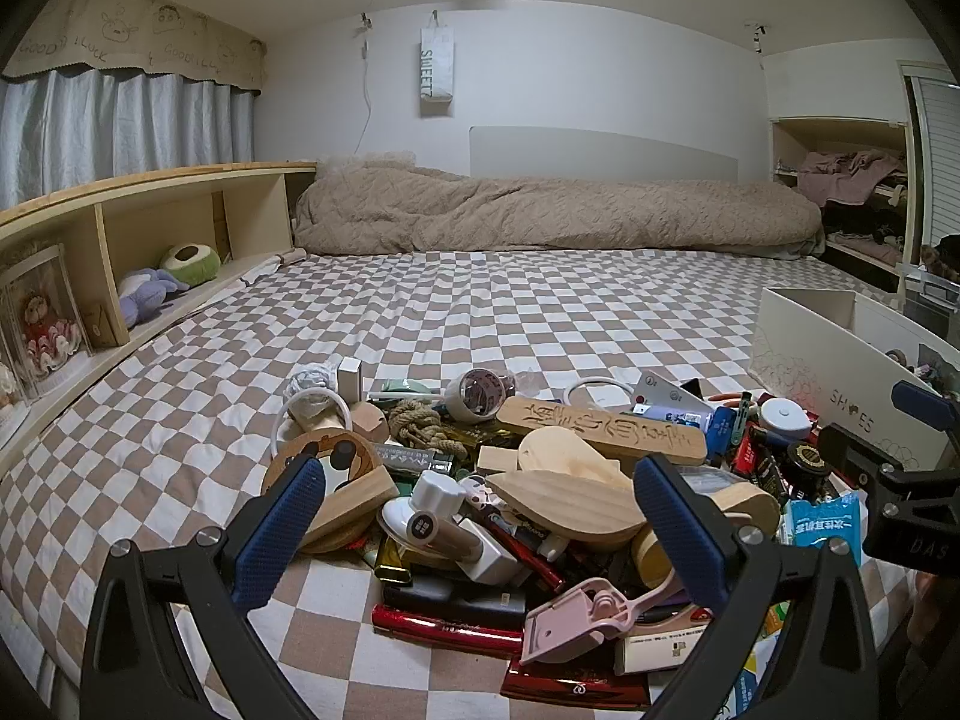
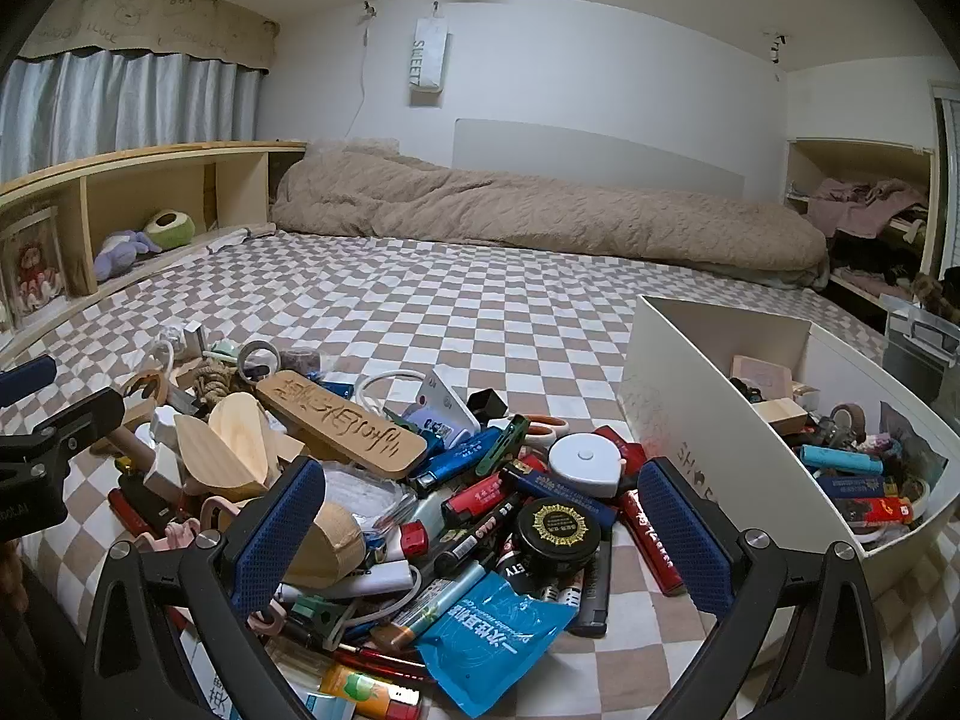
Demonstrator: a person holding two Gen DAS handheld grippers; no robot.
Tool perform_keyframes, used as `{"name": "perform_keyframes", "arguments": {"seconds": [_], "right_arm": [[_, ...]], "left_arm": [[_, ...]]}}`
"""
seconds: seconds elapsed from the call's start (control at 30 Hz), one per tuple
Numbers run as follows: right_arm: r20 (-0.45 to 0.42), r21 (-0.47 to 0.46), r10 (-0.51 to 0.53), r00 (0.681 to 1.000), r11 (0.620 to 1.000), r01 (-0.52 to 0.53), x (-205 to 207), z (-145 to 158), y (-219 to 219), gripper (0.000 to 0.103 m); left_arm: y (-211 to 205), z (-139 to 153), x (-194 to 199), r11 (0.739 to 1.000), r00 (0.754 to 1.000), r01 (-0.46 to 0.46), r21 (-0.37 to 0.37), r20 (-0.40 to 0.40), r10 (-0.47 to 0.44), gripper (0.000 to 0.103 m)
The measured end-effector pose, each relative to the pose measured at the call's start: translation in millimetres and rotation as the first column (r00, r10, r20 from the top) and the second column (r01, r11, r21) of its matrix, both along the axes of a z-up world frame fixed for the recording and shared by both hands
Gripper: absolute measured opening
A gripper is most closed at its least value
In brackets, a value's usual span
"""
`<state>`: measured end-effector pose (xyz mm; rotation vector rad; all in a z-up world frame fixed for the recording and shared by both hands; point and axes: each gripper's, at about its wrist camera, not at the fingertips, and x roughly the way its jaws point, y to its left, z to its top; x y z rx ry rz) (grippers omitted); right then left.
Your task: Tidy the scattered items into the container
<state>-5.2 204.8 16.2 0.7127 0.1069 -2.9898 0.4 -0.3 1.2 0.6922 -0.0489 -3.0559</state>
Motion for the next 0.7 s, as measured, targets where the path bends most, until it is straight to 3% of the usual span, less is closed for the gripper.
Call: {"name": "perform_keyframes", "arguments": {"seconds": [0.7], "right_arm": [[0.004,0.001,-0.009,1.000,1.000,0.009,-1.3,-3.4,-2.2,0.103]], "left_arm": [[-7.4,-6.7,-1.9,0.999,1.000,-0.003,0.032,0.005,0.003,0.103]]}}
